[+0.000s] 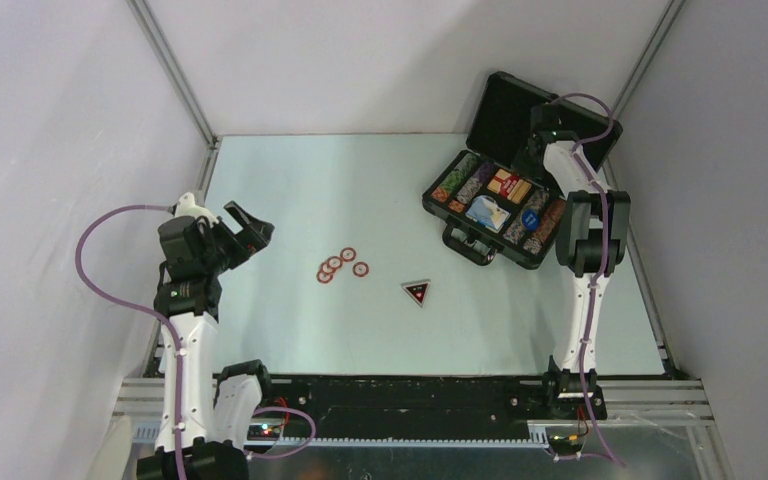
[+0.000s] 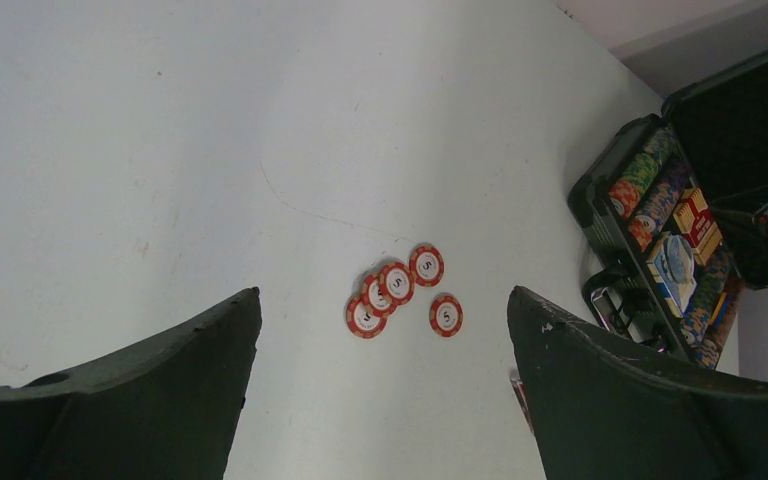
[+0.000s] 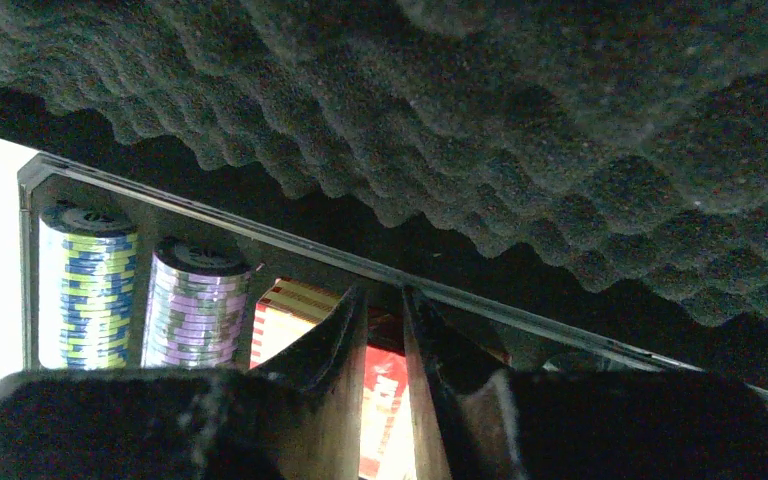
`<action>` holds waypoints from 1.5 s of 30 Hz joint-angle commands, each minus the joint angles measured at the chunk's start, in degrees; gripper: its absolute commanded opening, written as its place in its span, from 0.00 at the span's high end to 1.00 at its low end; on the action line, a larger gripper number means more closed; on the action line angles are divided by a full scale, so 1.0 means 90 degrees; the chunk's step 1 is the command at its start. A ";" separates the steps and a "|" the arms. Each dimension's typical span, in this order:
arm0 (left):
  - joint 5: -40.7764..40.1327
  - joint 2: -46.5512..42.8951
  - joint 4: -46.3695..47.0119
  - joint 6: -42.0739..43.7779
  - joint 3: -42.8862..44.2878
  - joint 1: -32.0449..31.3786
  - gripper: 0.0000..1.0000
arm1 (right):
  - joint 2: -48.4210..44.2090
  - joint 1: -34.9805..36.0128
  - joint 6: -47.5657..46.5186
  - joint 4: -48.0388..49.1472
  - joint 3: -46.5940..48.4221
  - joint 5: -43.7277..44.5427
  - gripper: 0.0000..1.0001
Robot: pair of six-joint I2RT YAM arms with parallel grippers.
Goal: Pack up texas hold em set
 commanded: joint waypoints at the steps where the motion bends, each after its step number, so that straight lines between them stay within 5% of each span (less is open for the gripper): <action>1: 0.0172 -0.0006 0.0220 -0.0029 -0.0029 0.0066 0.03 | 0.0377 0.0068 -0.0409 -0.1352 0.0065 -0.0422 0.76; 20: 0.0208 -0.0009 0.0235 -0.0039 -0.0039 0.0069 0.03 | -0.0462 0.0538 -0.1006 -0.0349 -0.0612 0.1963 0.58; 25: 0.0210 -0.0019 0.0238 -0.0038 -0.0038 0.0075 0.03 | -0.1131 0.0580 -0.0958 0.0518 -0.1389 0.1640 0.57; 35: 0.0206 -0.0035 0.0234 -0.0041 -0.0048 0.0066 0.03 | -0.1066 0.0703 -0.0881 0.0626 -0.1748 0.0492 0.60; 45: 0.0165 -0.0058 0.0234 -0.0017 -0.0048 0.0107 0.03 | -0.1967 0.0715 -0.0990 0.0958 -0.1966 0.0917 0.59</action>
